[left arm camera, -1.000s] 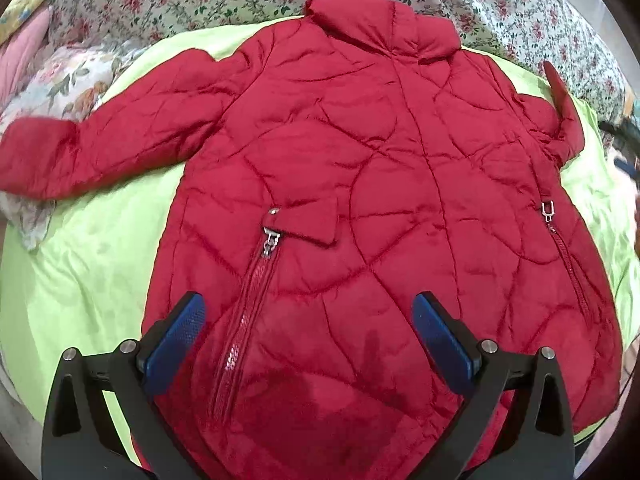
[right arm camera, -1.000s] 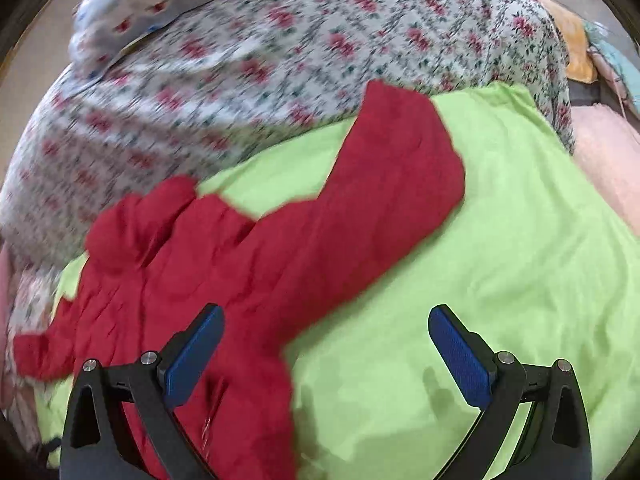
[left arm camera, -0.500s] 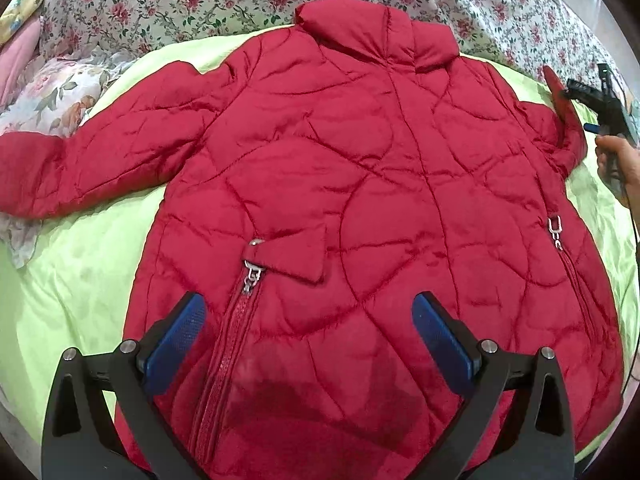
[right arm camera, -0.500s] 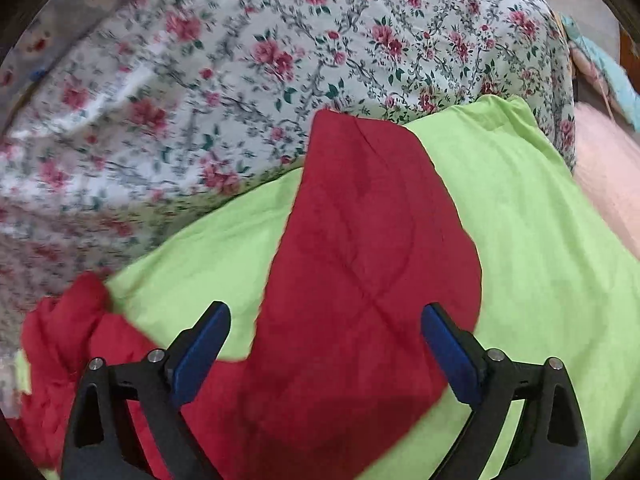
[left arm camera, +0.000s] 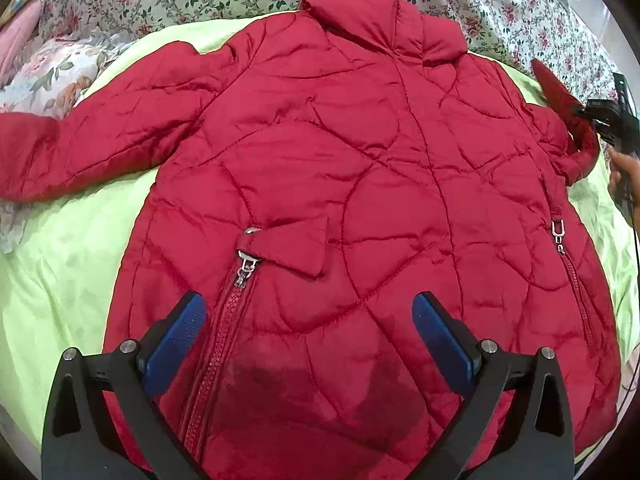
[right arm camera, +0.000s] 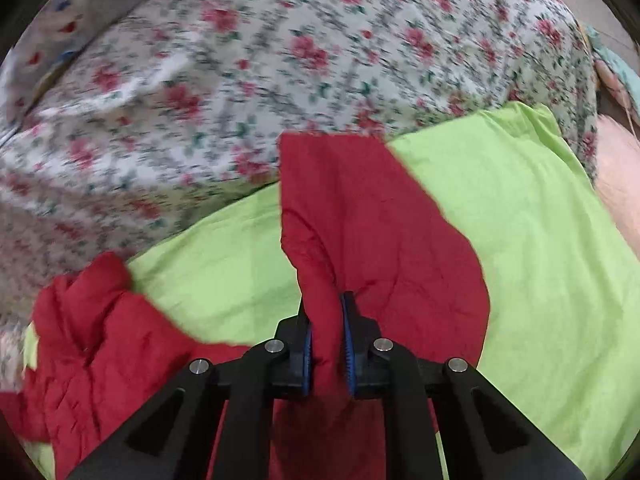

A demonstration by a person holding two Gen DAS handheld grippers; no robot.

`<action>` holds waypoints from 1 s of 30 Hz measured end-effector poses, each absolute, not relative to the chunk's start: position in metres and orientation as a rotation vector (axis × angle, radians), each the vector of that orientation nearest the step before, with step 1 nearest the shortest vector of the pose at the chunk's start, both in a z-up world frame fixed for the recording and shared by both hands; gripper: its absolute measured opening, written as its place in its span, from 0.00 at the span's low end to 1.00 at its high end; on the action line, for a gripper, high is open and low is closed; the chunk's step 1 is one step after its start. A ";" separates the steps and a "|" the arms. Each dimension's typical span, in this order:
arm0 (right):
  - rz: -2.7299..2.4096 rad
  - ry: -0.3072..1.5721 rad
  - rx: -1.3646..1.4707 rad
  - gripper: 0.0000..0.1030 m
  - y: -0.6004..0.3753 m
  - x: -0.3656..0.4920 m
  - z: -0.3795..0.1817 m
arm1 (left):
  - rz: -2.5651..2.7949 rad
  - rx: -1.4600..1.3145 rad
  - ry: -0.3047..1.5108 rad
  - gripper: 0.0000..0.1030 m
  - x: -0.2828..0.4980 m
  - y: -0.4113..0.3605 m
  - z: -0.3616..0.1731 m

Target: Fold large clothes

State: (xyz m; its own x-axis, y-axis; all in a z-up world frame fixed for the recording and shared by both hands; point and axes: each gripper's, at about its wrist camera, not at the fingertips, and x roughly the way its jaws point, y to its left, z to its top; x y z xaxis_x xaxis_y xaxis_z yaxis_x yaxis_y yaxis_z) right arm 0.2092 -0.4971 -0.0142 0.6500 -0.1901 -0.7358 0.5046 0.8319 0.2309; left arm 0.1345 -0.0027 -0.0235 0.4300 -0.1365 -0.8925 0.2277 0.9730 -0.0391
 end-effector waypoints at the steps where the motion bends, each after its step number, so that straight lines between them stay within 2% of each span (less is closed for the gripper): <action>1: -0.380 0.760 0.439 0.11 -0.489 0.205 -0.011 | -0.227 0.089 1.101 1.00 0.134 -0.002 -0.023; 14: 0.034 0.723 0.416 0.11 -0.362 0.171 0.003 | -0.249 0.064 1.103 1.00 0.132 0.010 -0.024; 22: 0.301 0.833 0.268 0.10 -0.260 0.172 -0.018 | -0.288 -0.003 1.111 1.00 0.138 0.022 -0.023; 30: 0.543 0.948 0.170 0.11 -0.201 0.173 -0.049 | -0.298 -0.054 1.109 1.00 0.151 0.039 -0.018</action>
State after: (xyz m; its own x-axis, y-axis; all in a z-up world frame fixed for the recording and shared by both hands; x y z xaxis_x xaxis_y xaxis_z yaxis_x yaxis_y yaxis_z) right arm 0.1732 -0.2007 -0.0485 0.4619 0.5119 -0.7243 -0.3662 0.8538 0.3699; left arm 0.1508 0.0393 -0.0180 0.4103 -0.2637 -0.8730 0.2096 0.9589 -0.1911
